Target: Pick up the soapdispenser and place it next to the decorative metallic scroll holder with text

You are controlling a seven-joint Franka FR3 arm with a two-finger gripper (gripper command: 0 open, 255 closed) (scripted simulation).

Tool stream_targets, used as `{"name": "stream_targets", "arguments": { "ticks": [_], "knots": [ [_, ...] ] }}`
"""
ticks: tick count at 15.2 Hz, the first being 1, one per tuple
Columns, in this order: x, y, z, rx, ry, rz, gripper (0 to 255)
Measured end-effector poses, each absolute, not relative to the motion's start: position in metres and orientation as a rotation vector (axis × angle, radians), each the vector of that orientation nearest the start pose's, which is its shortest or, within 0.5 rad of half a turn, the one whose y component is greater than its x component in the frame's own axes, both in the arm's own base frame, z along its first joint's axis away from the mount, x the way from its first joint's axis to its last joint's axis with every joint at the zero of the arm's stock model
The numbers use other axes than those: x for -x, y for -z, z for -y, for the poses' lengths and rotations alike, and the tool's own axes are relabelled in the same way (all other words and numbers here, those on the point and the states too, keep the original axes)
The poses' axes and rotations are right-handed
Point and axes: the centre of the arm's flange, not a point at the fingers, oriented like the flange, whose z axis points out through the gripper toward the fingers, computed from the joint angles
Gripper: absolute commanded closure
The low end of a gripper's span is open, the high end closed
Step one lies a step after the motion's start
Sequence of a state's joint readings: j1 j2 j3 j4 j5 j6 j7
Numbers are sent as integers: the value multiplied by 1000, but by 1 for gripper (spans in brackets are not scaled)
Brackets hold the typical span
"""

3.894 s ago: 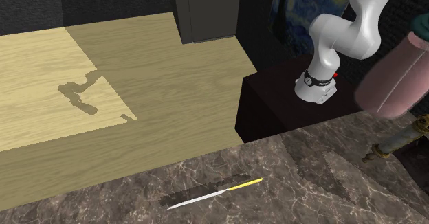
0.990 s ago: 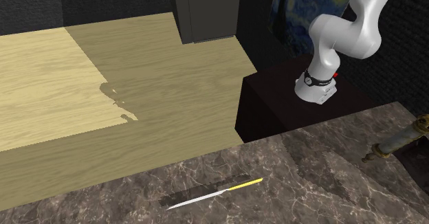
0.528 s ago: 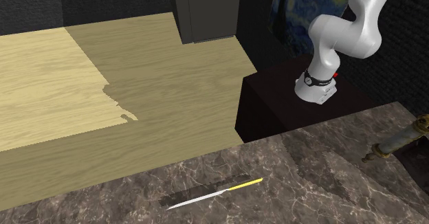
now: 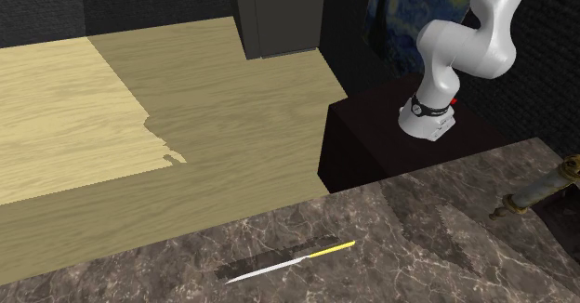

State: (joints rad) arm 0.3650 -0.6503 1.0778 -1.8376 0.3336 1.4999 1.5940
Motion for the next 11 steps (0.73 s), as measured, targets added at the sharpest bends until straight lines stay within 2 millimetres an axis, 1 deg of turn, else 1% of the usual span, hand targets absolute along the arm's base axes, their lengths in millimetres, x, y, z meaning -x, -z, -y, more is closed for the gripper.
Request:
{"name": "stream_targets", "arguments": {
  "ticks": [1,2,7,11],
  "knots": [
    [110,-596,-472,3123,343,-347,255],
    [106,-591,-471,3122,347,-357,255],
    [105,-561,-470,3125,361,-356,255],
    [105,-541,-469,3124,361,-357,255]
  ]
}}
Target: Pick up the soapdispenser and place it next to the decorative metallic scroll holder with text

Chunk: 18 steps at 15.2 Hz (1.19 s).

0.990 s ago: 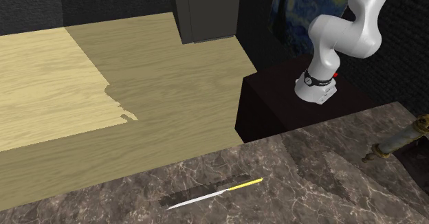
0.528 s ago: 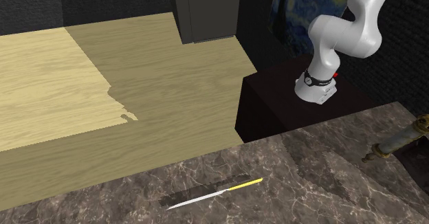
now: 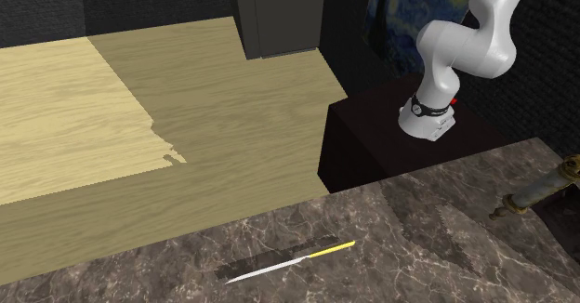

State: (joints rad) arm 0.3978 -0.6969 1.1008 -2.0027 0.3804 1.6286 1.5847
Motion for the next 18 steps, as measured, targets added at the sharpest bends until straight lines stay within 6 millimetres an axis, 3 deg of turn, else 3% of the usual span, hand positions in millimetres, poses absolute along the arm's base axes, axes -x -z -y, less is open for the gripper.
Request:
{"name": "stream_targets", "arguments": {
  "ticks": [18],
  "knots": [
    [104,-446,-470,3125,362,-356,255]
  ]
}}
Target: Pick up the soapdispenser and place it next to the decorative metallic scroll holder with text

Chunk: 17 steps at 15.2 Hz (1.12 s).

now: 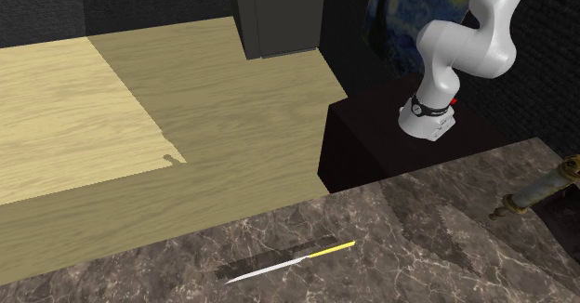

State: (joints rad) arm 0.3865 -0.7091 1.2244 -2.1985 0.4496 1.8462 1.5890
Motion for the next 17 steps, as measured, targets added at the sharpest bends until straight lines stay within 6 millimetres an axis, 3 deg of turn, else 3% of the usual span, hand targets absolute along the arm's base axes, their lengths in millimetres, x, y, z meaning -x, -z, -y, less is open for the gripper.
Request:
{"name": "stream_targets", "arguments": {
  "ticks": [12,17],
  "knots": [
    [106,-382,-470,3125,362,-356,255],
    [105,-377,-470,3124,362,-356,255]
  ]
}}
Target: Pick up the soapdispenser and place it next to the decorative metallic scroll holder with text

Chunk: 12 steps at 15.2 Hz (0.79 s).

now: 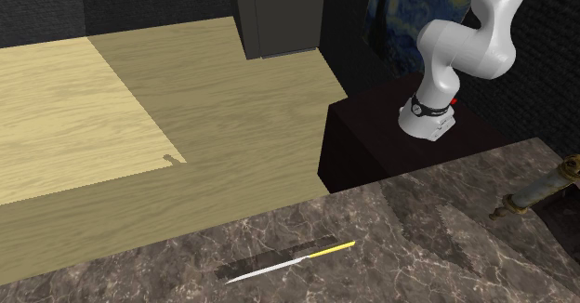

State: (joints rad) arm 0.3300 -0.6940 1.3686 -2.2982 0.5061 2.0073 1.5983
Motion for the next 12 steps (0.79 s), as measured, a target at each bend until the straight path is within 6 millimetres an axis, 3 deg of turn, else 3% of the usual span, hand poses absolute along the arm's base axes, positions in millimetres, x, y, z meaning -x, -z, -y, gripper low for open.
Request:
{"name": "stream_targets", "arguments": {
  "ticks": [1,2,8,12],
  "knots": [
    [105,-377,-470,3124,362,-356,255],
    [105,-377,-470,3124,362,-356,0],
    [105,-377,-470,3124,362,-356,0],
    [105,-412,-472,3132,390,-366,0]
  ]
}}
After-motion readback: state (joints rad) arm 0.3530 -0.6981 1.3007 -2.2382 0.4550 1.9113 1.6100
